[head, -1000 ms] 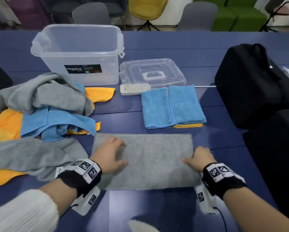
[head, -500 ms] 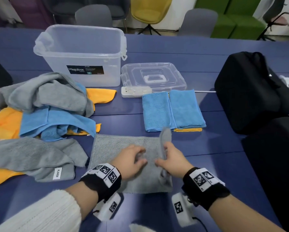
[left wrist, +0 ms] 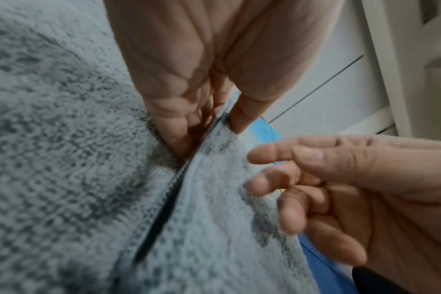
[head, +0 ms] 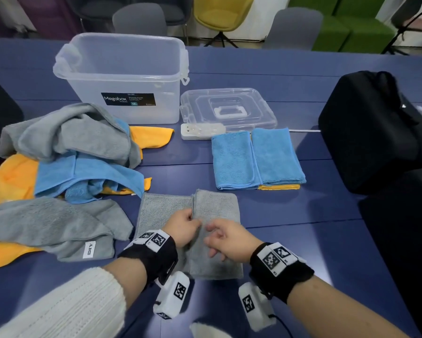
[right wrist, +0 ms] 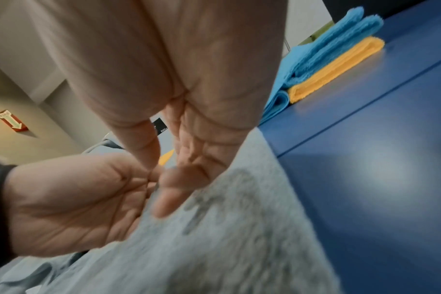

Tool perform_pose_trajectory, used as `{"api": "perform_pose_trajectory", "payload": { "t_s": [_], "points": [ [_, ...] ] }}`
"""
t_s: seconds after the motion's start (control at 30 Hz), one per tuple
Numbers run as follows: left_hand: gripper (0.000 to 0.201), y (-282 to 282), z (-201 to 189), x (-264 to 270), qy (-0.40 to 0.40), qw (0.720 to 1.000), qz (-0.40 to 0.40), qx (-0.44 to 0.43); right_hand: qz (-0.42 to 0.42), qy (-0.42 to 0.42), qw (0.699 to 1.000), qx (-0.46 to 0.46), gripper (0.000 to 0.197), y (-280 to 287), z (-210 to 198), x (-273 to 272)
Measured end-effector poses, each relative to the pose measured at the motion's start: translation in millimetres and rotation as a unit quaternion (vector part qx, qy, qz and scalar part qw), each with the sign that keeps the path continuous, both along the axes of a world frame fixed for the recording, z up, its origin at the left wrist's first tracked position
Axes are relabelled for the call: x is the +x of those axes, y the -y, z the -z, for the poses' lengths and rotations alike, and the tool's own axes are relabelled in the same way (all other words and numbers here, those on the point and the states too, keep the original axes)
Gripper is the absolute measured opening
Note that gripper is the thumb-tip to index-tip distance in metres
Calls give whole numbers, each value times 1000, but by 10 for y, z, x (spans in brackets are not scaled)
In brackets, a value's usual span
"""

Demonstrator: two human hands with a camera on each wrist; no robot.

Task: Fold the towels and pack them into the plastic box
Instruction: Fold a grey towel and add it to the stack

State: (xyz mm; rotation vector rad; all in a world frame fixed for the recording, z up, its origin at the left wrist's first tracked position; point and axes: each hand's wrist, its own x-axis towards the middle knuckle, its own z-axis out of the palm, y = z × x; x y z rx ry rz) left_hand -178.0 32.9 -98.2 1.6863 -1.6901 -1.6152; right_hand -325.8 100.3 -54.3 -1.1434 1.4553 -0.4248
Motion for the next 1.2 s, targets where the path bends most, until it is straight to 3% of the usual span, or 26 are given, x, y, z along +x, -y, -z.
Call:
{"api": "perform_pose_trajectory", "payload": {
  "t_s": [0.07, 0.17, 0.2, 0.3, 0.4, 0.47, 0.57, 0.67, 0.77, 0.87, 1.0, 1.13, 1.2],
  "points": [
    [17, 2, 4, 0, 14, 1000, 11, -14, 14, -65, 996, -53, 16, 28, -66, -142],
    [14, -14, -25, 1, 35, 998, 47, -38, -9, -226, 960, -163, 19, 79, -62, -372],
    [13, -9, -37, 5, 44, 996, 57, -51, -49, -268, 944, -186, 31, 84, -55, -418],
    [15, 5, -98, 22, 86, 990, 79, -74, -191, -355, 900, -165, 94, 73, -19, -485],
    [32, 3, -103, 48, 100, 991, 79, -52, -250, -403, 870, -136, 123, 54, 39, -512],
    [38, -16, -112, 72, 108, 990, 79, -37, -256, -415, 864, -127, 127, 52, 86, -541],
    [44, -37, -156, 173, 213, 966, 97, -108, -255, -417, 863, -129, 128, 54, 127, -571],
    [47, -56, -227, 389, 308, 934, 54, -174, -254, -413, 865, -132, 128, 47, 147, -579],
    [73, -23, -237, 644, 357, 922, -23, -151, -253, -413, 865, -134, 129, 57, 158, -583],
    [91, 36, -220, 773, 299, 947, -80, -82, -254, -416, 863, -134, 130, 75, 165, -587],
    [69, 77, -260, 775, 246, 967, -67, -15, -254, -421, 860, -135, 131, 69, 165, -597],
    [51, 37, -378, 681, 66, 989, -133, 11, -252, -419, 862, -132, 132, 54, 183, -598],
    [47, 14, -494, 567, 6, 992, -124, -8, -252, -418, 863, -132, 132, 51, 190, -600]
  ]
}}
